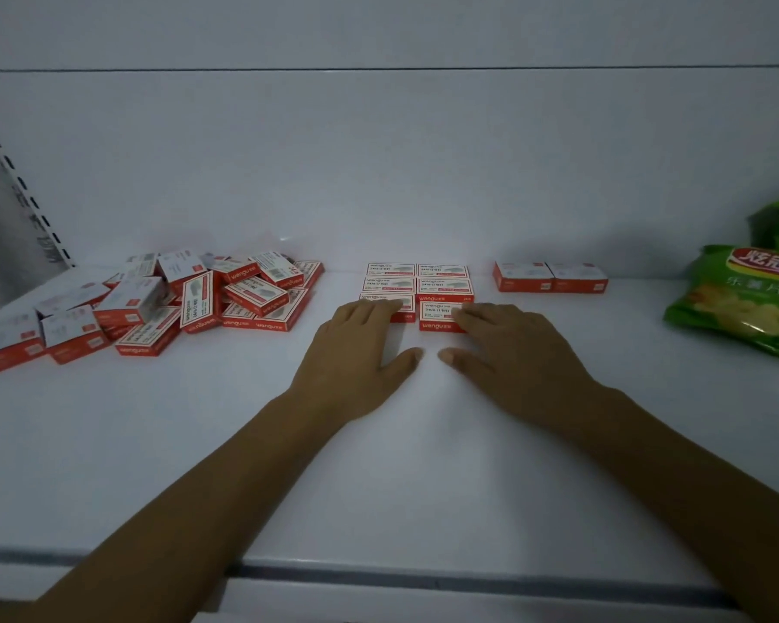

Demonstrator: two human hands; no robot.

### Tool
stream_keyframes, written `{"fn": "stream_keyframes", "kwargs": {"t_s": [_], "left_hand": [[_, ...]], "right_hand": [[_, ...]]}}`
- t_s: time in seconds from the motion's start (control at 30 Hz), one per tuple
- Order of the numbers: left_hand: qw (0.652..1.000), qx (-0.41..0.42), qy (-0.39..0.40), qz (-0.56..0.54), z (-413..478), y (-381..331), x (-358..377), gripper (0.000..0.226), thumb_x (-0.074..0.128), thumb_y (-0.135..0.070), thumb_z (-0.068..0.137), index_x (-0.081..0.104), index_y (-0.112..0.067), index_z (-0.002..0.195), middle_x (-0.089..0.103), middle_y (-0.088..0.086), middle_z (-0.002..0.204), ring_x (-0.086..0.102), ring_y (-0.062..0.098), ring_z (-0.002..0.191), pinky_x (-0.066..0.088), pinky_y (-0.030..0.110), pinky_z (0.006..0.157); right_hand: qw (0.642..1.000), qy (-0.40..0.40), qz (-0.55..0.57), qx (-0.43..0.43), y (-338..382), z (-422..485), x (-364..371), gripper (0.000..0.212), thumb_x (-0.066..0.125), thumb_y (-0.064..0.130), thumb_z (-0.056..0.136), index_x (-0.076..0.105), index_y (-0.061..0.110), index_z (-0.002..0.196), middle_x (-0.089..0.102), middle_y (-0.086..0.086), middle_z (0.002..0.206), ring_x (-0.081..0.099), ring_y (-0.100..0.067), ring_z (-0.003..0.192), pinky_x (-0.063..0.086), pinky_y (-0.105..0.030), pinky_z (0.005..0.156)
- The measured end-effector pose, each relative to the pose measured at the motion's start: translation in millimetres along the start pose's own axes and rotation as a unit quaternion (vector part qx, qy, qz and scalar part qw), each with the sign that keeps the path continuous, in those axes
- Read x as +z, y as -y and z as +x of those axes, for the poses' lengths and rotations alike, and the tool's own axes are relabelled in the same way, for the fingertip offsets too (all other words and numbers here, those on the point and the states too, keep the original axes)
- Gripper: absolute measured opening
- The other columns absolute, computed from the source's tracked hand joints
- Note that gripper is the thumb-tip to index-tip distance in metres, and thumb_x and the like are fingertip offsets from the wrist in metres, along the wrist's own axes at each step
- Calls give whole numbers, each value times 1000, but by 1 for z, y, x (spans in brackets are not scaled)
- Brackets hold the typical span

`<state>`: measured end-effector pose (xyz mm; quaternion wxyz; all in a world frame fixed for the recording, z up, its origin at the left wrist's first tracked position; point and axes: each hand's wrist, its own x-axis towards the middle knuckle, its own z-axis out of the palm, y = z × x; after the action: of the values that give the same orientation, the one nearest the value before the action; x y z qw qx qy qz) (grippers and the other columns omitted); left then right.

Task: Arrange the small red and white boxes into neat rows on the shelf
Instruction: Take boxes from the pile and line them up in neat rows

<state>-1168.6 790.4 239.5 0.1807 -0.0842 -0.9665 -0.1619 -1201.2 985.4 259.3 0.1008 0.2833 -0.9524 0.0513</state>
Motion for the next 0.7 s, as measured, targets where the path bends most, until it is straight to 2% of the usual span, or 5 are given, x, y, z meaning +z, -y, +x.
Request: {"fn": "stream_keyframes", "kwargs": {"t_s": [0.33, 0.7], "left_hand": [[1000, -4, 23, -19, 0, -3, -1, 65, 46, -55, 88, 29, -22, 142, 34, -4, 148, 27, 15, 135, 29, 33, 109], [999, -5, 31, -33, -1, -6, -4, 66, 45, -55, 88, 27, -24, 143, 30, -6, 150, 24, 14, 137, 29, 34, 110]], "right_hand": [[999, 25, 44, 13, -5, 11, 9, 70, 18, 61, 89, 19, 20, 146, 20, 1, 154, 20, -16, 139, 18, -39, 113], [997, 29, 66, 22, -3, 7, 6, 68, 23, 61, 89, 19, 23, 146, 18, 2, 154, 18, -15, 140, 14, -35, 113]]}}
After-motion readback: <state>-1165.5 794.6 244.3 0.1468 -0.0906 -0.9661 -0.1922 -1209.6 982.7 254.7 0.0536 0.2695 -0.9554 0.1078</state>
